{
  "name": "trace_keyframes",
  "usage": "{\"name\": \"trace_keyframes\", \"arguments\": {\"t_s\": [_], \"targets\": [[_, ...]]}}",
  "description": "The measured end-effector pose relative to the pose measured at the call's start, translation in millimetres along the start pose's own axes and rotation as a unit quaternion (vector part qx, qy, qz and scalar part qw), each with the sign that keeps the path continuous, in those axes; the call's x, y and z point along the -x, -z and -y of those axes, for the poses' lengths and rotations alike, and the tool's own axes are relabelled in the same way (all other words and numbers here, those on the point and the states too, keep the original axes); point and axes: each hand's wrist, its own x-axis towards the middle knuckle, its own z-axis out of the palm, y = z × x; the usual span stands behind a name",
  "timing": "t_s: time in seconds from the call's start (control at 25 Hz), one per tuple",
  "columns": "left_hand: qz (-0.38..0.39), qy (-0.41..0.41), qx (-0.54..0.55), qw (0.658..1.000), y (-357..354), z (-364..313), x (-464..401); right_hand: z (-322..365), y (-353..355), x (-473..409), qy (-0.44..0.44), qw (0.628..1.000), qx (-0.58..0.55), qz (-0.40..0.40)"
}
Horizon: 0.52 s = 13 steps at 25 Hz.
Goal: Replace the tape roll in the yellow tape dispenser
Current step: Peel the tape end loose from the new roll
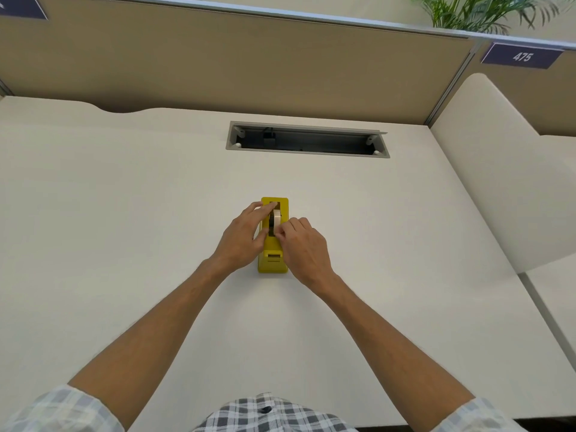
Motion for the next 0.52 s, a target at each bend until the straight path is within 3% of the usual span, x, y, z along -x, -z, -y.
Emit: {"name": "trace_keyframes", "arguments": {"t_s": [0.52], "targets": [[-0.012, 0.028, 0.004, 1.0, -4.8, 2.7, 2.3, 9.4, 8.5, 18.3, 0.002, 0.998, -0.017, -0.064]]}}
